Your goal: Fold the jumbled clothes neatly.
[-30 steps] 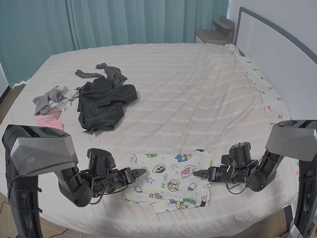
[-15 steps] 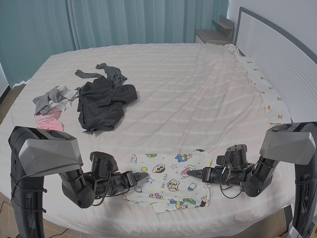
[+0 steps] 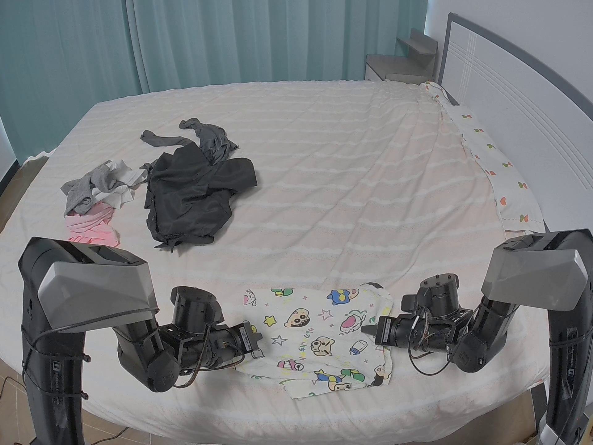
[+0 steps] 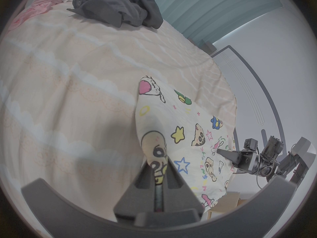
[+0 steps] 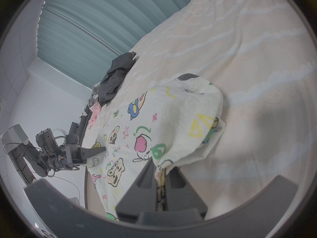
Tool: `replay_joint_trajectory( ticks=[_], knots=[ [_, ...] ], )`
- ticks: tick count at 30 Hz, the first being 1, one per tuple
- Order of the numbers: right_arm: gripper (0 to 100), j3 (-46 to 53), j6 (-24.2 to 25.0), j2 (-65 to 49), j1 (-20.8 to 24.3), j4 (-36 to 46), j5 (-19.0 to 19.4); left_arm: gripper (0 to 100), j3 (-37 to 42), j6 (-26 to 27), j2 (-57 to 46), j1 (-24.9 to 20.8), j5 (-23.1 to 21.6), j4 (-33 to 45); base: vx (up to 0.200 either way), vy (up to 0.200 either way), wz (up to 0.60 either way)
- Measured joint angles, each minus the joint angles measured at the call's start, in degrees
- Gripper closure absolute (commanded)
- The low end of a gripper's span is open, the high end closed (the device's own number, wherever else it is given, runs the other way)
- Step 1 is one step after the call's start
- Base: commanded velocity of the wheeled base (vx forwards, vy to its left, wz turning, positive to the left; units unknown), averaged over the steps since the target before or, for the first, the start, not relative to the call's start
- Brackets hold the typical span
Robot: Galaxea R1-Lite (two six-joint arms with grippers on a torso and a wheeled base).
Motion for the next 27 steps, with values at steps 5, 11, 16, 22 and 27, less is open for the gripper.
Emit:
replay_joint_trajectory(
  ticks=[5, 11, 16, 22, 27],
  knots=[
    [100, 0.00, 0.11, -0.02, 0.05, -0.05, -0.05, 100, 0.11, -0.21, -0.39, -0.02, 0.33, -2.28, 0.000, 0.000, 0.00],
    [100, 0.00, 0.15, -0.07, 0.11, -0.06, -0.20, 100, -0.17, -0.24, -0.77, -0.11, 3.33, -2.28, 0.000, 0.000, 0.00],
    [100, 0.02, 0.15, -0.21, 0.18, -0.06, -0.27, 100, -0.26, -0.24, -0.90, -0.17, 3.77, -2.33, 0.000, 0.120, 0.00],
    [100, -0.02, 0.20, -0.33, 0.27, -0.11, -0.30, 100, -0.22, -0.24, -1.12, -0.16, 3.91, -2.44, 0.000, 0.200, 0.00],
    [100, -0.02, 0.17, -0.38, 0.38, -0.13, -0.33, 100, -0.26, -0.24, -1.18, -0.11, 4.92, -2.44, 0.000, 0.200, 0.00]
  ],
)
